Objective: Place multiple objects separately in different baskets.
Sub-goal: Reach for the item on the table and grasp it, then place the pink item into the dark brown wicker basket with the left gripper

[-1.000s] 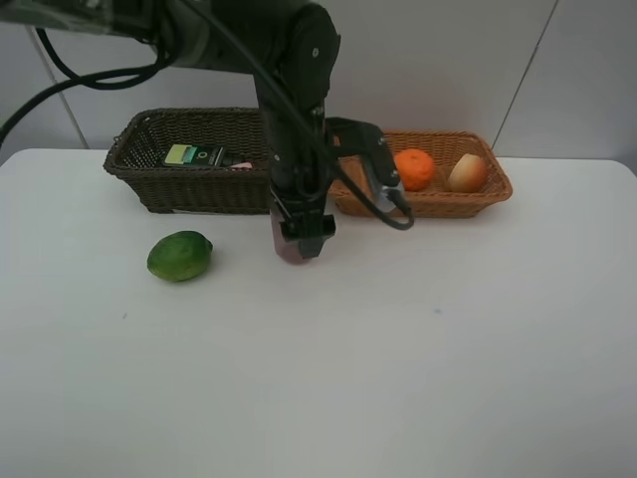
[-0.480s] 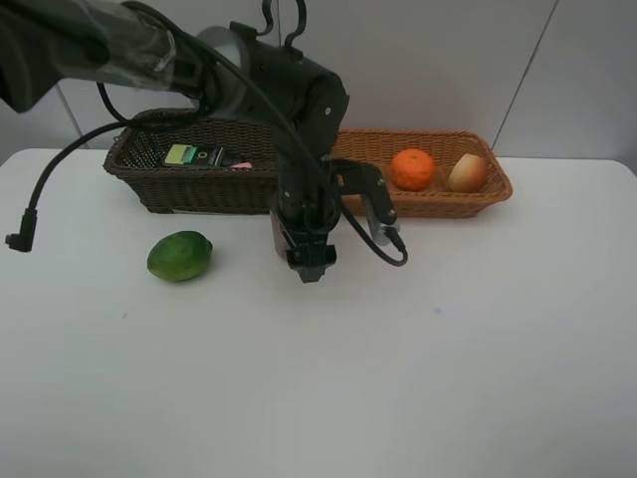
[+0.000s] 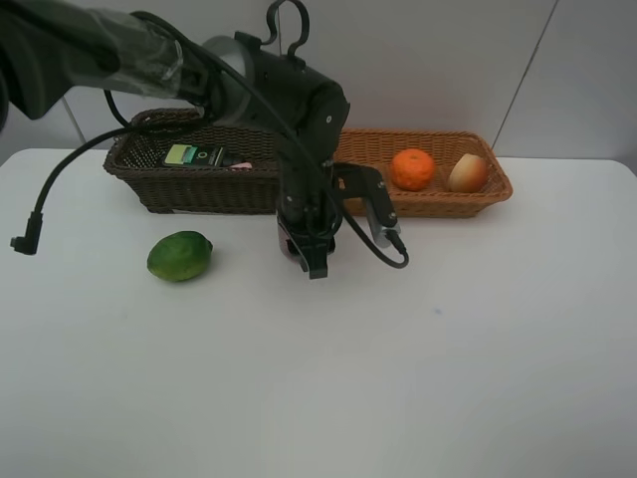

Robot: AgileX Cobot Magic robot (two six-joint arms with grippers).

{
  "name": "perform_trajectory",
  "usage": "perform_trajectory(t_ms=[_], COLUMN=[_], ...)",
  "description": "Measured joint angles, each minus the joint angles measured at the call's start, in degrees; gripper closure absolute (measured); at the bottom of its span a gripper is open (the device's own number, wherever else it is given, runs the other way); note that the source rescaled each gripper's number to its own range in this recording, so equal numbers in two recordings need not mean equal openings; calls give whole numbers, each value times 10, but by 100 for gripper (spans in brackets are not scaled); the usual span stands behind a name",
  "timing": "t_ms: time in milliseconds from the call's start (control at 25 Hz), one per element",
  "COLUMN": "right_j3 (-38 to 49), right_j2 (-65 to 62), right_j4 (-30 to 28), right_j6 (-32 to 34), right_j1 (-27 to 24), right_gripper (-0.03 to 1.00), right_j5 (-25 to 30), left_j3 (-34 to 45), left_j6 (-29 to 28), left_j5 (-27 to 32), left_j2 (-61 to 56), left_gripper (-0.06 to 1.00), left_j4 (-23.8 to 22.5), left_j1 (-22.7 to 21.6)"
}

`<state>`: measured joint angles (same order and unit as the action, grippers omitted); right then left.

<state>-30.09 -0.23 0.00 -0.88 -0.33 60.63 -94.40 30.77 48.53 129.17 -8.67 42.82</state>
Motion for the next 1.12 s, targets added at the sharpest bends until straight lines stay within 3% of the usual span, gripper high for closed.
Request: perform_trajectory(t_ms=[40,120,160,200,800,1120], right_j3=[0,0,0,0,0,0], right_j2=[0,0,0,0,0,0], right_j4=[0,0,0,0,0,0], right_j6=[0,0,0,0,0,0], right_j1=[0,0,0,0,0,0], right_gripper=[0,0,0,0,0,0], right_j5=[0,0,0,0,0,0], left_j3=[0,0,0,-1,-1,-1], left_j6=[-1,-1,-1,-1,-2,-59], left_j5=[0,0,0,0,0,10], left_j2=[0,0,0,0,0,-28], left_gripper=[66,87,87,94,94,94], left_j4=[-1,-2,-2,-4,0,19], left_j1=[0,0,0,0,0,0])
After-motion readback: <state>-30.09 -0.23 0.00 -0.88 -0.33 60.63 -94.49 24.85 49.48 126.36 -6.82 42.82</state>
